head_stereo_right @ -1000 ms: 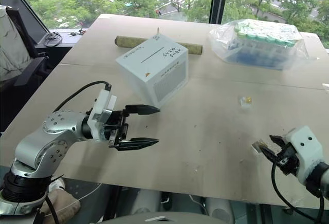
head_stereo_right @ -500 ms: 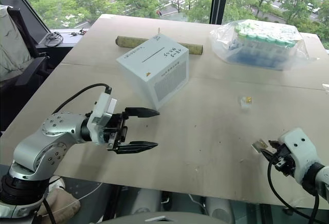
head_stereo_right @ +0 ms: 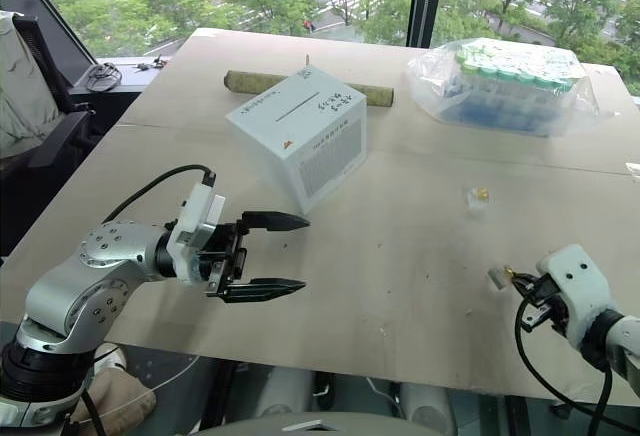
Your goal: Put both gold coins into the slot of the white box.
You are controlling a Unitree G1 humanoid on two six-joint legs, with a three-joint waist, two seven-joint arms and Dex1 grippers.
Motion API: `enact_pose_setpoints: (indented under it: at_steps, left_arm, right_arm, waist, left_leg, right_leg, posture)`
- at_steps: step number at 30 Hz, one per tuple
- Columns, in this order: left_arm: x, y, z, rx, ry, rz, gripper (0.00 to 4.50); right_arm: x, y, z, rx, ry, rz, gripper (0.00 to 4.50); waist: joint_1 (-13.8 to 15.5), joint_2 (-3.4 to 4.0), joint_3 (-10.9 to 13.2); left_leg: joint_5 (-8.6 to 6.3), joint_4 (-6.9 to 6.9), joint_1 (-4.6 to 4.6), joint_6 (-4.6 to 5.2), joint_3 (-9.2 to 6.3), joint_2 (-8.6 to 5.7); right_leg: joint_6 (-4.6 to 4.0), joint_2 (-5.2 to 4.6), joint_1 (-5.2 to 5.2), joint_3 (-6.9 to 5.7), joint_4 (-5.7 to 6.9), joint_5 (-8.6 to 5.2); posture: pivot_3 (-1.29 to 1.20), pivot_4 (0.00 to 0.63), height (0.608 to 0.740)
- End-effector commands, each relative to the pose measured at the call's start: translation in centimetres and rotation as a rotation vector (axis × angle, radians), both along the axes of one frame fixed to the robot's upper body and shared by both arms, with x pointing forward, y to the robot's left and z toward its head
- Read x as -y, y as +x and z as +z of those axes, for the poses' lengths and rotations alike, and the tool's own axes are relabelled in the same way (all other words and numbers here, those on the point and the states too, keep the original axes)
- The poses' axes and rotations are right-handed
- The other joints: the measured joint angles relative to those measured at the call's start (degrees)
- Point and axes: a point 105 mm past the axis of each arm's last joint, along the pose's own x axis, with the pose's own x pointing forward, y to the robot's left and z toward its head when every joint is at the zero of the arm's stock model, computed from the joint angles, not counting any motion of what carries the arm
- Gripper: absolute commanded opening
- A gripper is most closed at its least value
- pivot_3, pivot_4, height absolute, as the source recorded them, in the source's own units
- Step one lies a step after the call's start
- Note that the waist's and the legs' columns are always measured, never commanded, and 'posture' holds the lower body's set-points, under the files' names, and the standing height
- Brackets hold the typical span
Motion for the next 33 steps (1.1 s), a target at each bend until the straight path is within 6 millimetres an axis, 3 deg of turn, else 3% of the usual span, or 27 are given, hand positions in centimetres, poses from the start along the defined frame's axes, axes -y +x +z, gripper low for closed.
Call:
enact_pose_setpoints:
  at_steps: [1,4,9,13,17,21,23,33]
  left_arm:
    - [-0.1,-0.1,0.8,0.053,-0.004,-0.01,4.5]
    - [0.0,0.0,0.8,0.047,-0.015,-0.003,4.5]
    - [0.6,1.0,2.1,-0.032,-0.098,0.053,4.5]
    - [1.3,1.3,3.1,-0.135,-0.144,0.033,4.5]
    - [2.2,2.4,4.2,-0.189,-0.214,0.019,4.5]
    - [3.8,3.3,5.0,-0.227,-0.274,-0.036,3.4]
    - [4.5,3.4,5.2,-0.23,-0.283,-0.059,2.43]
    - [7.1,2.8,5.4,-0.238,-0.302,-0.194,2.43]
  right_arm:
    - [-0.4,0.1,0.9,0.031,-0.004,0.012,0.02]
    - [-0.4,0.1,1.3,0.043,0.004,0.008,0.02]
    - [-0.7,0.4,4.2,0.14,0.102,0.006,0.02]
    - [-2.6,0.4,6.9,0.209,0.238,0.086,0.02]
    - [-6.1,0.5,9.7,0.262,0.364,0.228,0.02]
    - [-9.9,0.2,11.6,0.284,0.445,0.373,0.0]
    - [-11.4,0.1,12.4,0.284,0.473,0.434,0.0]
    - [-14.3,-0.2,14.0,0.269,0.511,0.548,0.0]
  waist:
    - [0.0,0.0,0.0]
    - [0.0,0.0,0.0]
    - [0.0,-0.01,0.0]
    - [0.0,-0.01,0.0]
    - [0.0,-0.01,0.0]
    - [0.0,-0.07,0.0]
    - [0.0,-0.08,0.1]
    - [0.0,-0.17,0.1]
  left_leg:
    - [0.0,0.0,0.0,0.0,0.0,0.0]
    - [0.0,0.0,0.0,0.0,-0.01,0.0]
    - [0.02,0.08,0.01,0.03,-0.07,0.0]
    - [0.03,0.13,0.04,0.05,-0.13,0.0]
    - [0.12,0.18,0.09,0.21,-0.27,-0.01]
    - [0.13,0.28,0.09,0.22,-0.39,-0.06]
    - [0.13,0.29,0.07,0.23,-0.42,-0.1]
    - [0.12,0.33,0.02,0.26,-0.5,-0.17]
  right_leg:
    - [0.0,0.0,0.0,0.0,0.0,0.0]
    - [0.0,0.0,0.01,0.0,0.0,0.0]
    - [0.01,0.01,0.14,-0.04,0.02,0.0]
    - [0.01,0.03,0.21,-0.07,0.06,0.0]
    - [0.01,0.09,0.32,-0.1,0.09,0.01]
    - [0.0,0.09,0.41,-0.15,0.1,0.01]
    - [-0.02,0.07,0.43,-0.15,0.11,0.02]
    - [-0.22,0.04,0.45,-0.21,0.12,0.14]
  posture:
    - [0.0,0.15,0.74]
    - [0.0,0.15,0.74]
    - [0.0,0.15,0.74]
    - [0.0,0.15,0.74]
    - [0.0,0.15,0.74]
    - [0.0,0.15,0.74]
    - [0.0,0.15,0.74]
    - [0.0,0.15,0.74]
